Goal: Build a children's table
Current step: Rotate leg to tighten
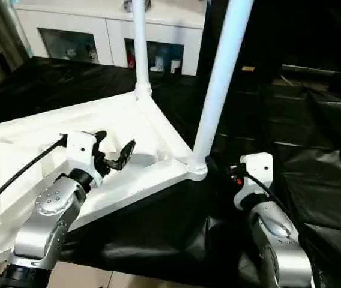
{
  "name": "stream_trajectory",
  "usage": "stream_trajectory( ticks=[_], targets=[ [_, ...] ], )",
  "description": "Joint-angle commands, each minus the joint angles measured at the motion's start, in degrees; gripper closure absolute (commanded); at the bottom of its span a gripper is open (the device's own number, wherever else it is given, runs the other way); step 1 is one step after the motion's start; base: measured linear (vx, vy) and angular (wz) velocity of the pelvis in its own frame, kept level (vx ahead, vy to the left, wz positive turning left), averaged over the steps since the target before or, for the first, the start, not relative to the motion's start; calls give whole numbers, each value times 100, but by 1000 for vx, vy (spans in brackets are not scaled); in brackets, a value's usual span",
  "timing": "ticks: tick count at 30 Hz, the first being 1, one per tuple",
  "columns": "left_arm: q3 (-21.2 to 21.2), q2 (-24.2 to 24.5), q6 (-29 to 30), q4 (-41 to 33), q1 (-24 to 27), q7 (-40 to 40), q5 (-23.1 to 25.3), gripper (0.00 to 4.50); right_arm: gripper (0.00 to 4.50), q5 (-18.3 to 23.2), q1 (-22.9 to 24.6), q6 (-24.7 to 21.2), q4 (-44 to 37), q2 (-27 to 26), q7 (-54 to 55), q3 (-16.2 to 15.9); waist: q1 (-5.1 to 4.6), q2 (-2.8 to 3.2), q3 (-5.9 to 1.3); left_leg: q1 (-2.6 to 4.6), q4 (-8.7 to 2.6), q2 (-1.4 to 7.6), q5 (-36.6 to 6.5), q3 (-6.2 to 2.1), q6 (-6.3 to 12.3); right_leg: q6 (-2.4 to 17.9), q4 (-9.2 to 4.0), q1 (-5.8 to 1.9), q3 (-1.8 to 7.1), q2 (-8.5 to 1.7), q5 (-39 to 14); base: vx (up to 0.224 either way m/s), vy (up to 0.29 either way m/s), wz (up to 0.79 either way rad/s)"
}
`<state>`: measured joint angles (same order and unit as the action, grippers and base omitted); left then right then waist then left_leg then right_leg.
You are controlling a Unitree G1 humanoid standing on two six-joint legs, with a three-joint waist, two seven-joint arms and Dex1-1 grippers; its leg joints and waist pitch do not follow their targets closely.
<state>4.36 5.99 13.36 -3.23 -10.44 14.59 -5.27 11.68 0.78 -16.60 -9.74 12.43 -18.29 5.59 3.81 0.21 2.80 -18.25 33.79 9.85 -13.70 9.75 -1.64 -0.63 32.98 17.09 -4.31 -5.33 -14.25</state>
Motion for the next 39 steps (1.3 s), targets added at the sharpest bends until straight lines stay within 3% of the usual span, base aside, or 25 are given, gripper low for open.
stream_trajectory(
  ticks=[1,2,4,5,6,7,9,10,11,12,13,14,15,16,17,18,19,20,21,22,23,24,25,32,39],
  targets=[
    [-17,9,59,-138,28,42,-49,9,0,68,72,61,-148,76,-80,-27,147,26,-398,-425,-203,-3,-194,-180,1419,563,-591,-628,-133,-533,-1524,1,17,23],
    [-16,7,57,-139,29,44,-52,9,0,54,86,83,-150,91,-94,-34,36,47,-325,-536,-157,-34,-42,-280,1606,506,-649,-674,-281,-465,-1747,13,17,51],
    [-15,7,55,-139,34,46,-53,9,0,66,107,75,-152,79,-79,-16,-7,114,-322,-447,-173,-48,74,-386,1640,558,-677,-716,-484,-347,-1738,29,13,61],
    [-7,7,51,-146,48,54,-57,9,0,187,128,-81,-143,9,-19,77,-146,265,-386,223,-286,241,-188,-455,1415,774,-408,-315,-436,-65,-1541,94,4,63],
    [-7,7,51,-146,49,54,-57,9,0,189,129,-84,-142,6,-16,81,-250,196,-281,359,-418,448,-542,-707,1488,843,-146,-112,-427,73,-1463,121,-19,38],
    [-3,8,50,-148,53,57,-60,9,0,194,135,-91,-140,-3,-2,103,-294,163,-318,681,-489,757,-866,-974,1683,795,255,207,-245,29,-1026,121,-19,38],
    [9,4,49,-149,58,63,-65,9,0,248,258,-80,-215,24,-119,83,-255,45,-273,701,-476,797,-900,-982,2113,445,434,433,56,-141,-542,41,-14,8],
    [11,5,51,-155,62,65,-67,9,0,290,325,-96,-264,32,-154,76,-143,-125,-184,310,-368,337,-1237,-558,1797,611,-72,178,327,-367,-251,59,-49,13],
    [8,11,56,-163,66,72,-74,9,0,361,408,-126,-330,14,-158,102,-29,-253,-212,2,-121,-31,-1195,-289,1563,789,-289,-190,581,-475,-550,46,-72,21],
    [6,17,58,-167,70,82,-80,9,0,385,496,-109,-396,20,-179,111,276,-337,-116,-39,402,-230,-1064,-52,279,1987,-600,-576,1486,-416,-2050,91,-103,-4],
    [6,17,58,-167,70,82,-80,9,0,385,496,-109,-396,20,-179,111,487,-195,-181,-90,456,-170,-866,-131,46,2133,-601,-697,1661,-490,-1988,68,-68,-10],
    [5,26,59,-164,70,96,-87,9,0,422,593,-93,-469,19,-211,133,538,-214,-138,-176,448,-170,-761,-223,-299,2115,-524,-702,1805,-123,-1324,80,-32,-47],
    [9,34,64,-161,70,113,-94,9,0,409,647,-48,-510,28,-224,135,560,-291,-129,-514,332,-205,-357,-344,12,1959,-440,-868,1497,-73,-574,73,5,-21],
    [16,45,89,-154,68,149,-109,9,0,450,707,-31,-574,28,-261,144,548,-76,-233,-411,170,-176,-82,-375,114,1788,-371,-774,1399,32,-78,73,5,-21],
    [20,51,102,-151,68,168,-117,9,0,470,736,-24,-605,28,-280,148,486,133,-383,-134,-148,-23,237,-430,329,1279,-219,-544,1023,255,269,88,39,-7],
    [11,55,35,-144,83,218,-140,9,0,472,778,-26,-647,38,-289,140,275,259,-407,207,-351,298,345,-787,946,835,210,-133,623,431,122,153,36,1],
    [14,84,28,-135,86,320,-177,9,0,490,831,-47,-698,75,-323,120,55,182,-500,786,-293,795,313,-1220,1877,577,621,556,431,143,-363,153,36,1],
    [39,124,68,-136,78,416,-200,9,0,500,866,-66,-729,116,-363,103,88,173,-441,562,-182,820,1348,-1193,2592,179,665,655,429,-21,-138,135,11,13],
    [51,143,81,-136,73,458,-207,9,0,502,879,-76,-741,134,-380,95,99,122,-471,520,-45,749,1999,-1103,2747,49,590,746,477,-119,232,55,20,6],
    [83,180,112,-145,62,563,-263,9,0,525,904,-107,-769,178,-436,86,87,47,-493,403,101,598,2780,-1031,2718,-15,463,757,544,-192,739,55,20,6],
    [104,202,123,-156,51,631,-300,9,0,548,919,-126,-792,214,-490,82,162,-153,-477,-101,300,17,2961,-623,1988,-70,153,408,668,-280,1715,0,0,0],
    [131,231,229,-168,18,799,-450,9,0,580,932,-154,-831,287,-590,74,205,-175,-495,-256,304,-185,2807,-496,1391,250,249,315,710,-259,2682,0,0,0],
    [142,244,284,-178,7,862,-505,9,0,589,935,-159,-845,314,-623,72,194,-190,-477,-342,197,-159,2110,-474,924,432,248,204,665,-234,2933,0,0,0],
    [483,442,615,140,-477,1691,-654,9,0,815,957,-364,-1001,903,-1238,156,101,-31,-217,-137,-304,159,-1653,-404,27,952,-188,263,555,-222,-1493,-57,-36,3],
    [1277,532,1345,526,-1096,2591,-730,9,0,855,914,-429,-708,1615,-1806,434,123,-75,-269,-185,-326,153,-1241,-305,2,825,-206,242,562,-233,-1203,-29,-4,2]
  ],
)
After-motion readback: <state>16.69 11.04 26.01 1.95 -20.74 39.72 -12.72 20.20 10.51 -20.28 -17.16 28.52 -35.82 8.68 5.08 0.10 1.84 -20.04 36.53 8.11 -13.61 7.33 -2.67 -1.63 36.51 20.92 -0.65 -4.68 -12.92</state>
